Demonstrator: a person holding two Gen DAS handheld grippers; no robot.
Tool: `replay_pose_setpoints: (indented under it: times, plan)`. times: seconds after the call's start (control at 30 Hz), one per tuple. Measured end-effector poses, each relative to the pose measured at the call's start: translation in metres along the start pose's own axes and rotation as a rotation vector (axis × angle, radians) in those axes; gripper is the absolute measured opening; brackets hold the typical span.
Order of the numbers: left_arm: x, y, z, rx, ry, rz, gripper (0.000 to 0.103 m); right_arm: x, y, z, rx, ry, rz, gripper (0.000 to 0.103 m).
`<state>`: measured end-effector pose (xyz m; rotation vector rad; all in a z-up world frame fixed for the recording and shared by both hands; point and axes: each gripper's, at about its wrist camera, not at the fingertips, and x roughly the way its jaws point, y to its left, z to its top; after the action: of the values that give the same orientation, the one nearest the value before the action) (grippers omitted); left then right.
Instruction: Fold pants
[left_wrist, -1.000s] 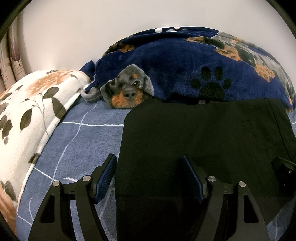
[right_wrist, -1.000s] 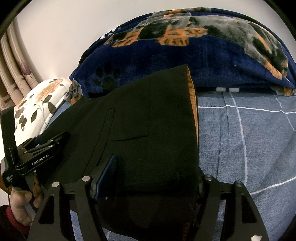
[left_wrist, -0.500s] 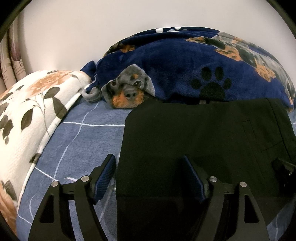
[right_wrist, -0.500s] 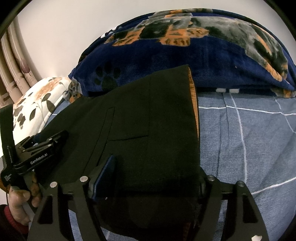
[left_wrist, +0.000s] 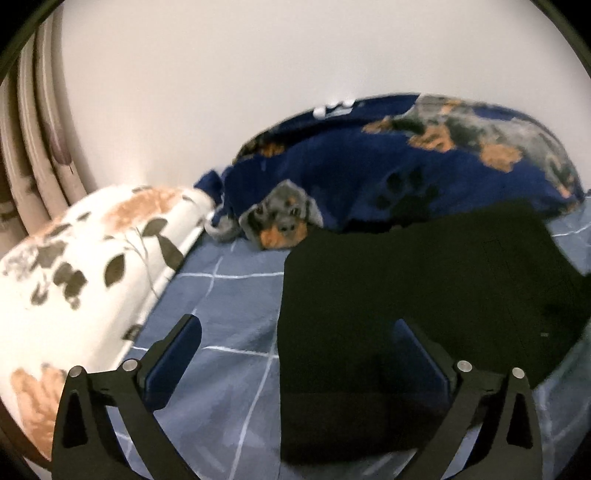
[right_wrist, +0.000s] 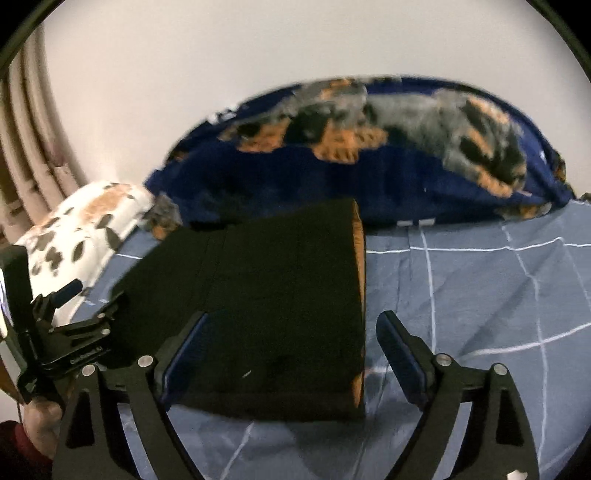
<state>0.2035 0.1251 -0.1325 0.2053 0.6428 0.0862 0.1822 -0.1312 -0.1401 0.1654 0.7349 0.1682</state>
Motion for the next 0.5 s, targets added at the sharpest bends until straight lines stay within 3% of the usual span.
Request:
replay_pose_setpoints:
  times: [0.3,0.5]
  plan:
    - [-0.111,-0.011,0.007,-0.034,-0.149,0.003,0.103,-0.089,0.017,-0.043,-0.021,-0.053,0.028,0.091]
    - [-0.18,0.004,0.015,-0.149,-0.24,-0.08,0.103,-0.128,0.036,-0.04,-0.049,-0.104,0.045,0.094]
